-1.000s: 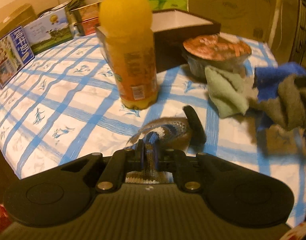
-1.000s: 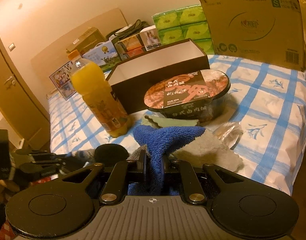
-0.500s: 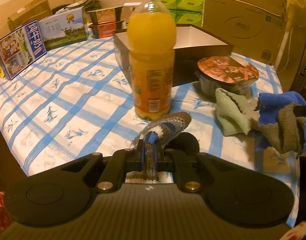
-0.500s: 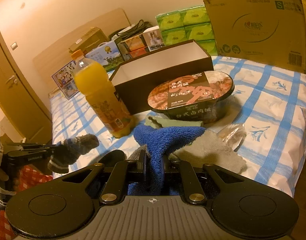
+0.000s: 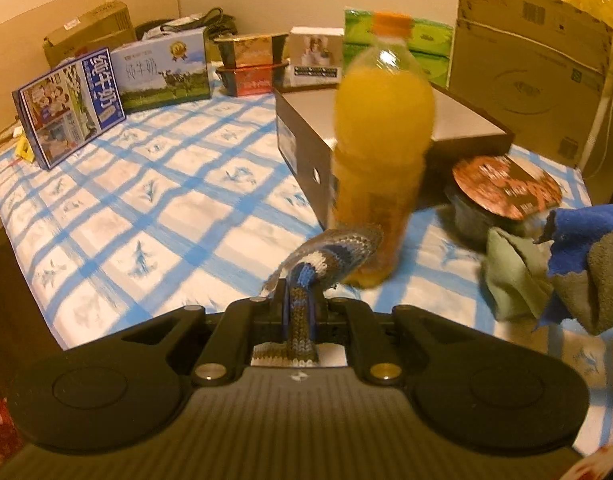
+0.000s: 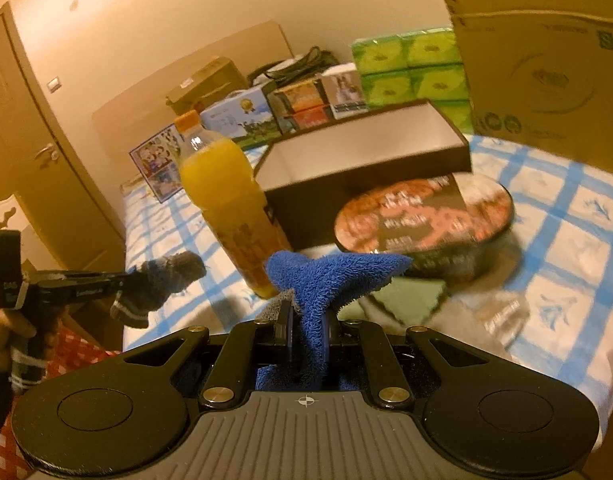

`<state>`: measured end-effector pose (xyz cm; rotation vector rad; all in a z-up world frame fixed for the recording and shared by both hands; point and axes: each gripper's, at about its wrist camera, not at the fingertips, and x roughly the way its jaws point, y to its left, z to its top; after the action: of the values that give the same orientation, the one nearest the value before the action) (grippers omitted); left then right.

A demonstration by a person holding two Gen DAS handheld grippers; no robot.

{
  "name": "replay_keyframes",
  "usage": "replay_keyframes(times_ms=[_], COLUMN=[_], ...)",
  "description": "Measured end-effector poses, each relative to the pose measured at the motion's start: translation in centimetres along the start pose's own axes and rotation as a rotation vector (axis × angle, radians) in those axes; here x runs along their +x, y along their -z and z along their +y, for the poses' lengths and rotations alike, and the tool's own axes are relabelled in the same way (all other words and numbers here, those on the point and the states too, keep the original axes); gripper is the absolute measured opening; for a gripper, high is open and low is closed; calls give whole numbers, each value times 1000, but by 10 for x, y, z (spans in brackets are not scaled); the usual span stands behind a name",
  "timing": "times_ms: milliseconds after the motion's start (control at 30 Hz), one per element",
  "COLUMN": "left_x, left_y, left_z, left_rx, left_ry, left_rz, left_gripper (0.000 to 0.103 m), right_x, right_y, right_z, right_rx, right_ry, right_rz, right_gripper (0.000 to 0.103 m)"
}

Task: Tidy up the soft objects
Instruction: 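Carry the knit sock and blue towel over the box with both tools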

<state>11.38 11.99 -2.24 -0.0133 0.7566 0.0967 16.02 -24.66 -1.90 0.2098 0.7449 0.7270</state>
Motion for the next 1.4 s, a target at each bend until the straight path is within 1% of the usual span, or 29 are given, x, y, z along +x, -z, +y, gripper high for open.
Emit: replay_keyframes(times_ms=[133,400,600,733,833,967,1033,1133,1233,1267,1333,1400], left_x=[14,47,78,107,129,159,177,201,220,226,236,242], left_y=[-25,-90,-147,-182,-203,-222,-227,-232,-232,-232,-231,-230], left_z=[13,37,48,46,36,19,11,1,-7,-9,-10,-11], left_rx=[23,45,44,36,48,64,64,56,62,61,56,64], left_ry=[-1,11,62,113,160,237,272,303,306,309,288,272], left_rz=[-22,-100,-151,-156,-151,-126,-103,-68,-43,-34,-24,-20], left_gripper=[9,9,9,9,9,9,9,9,10,13,16,22], right_x=[13,48,88,126,158,197,209,223,231,233,237,239], right_y=[-21,-87,-143,-172,-187,-199,-201,-202,-202,-202,-203,-203], right_z=[4,18,15,5,-5,-19,-25,-34,-41,-43,-47,-50], right_rx=[-18,-114,-142,-148,-140,-114,-102,-85,-69,-64,-57,-52], right_ry=[-26,-44,-34,-14,7,31,42,59,73,75,77,79], right_rz=[-29,-141,-206,-203,-184,-155,-147,-137,-131,-128,-125,-123], right_gripper=[13,13,13,13,13,13,13,13,13,13,13,13])
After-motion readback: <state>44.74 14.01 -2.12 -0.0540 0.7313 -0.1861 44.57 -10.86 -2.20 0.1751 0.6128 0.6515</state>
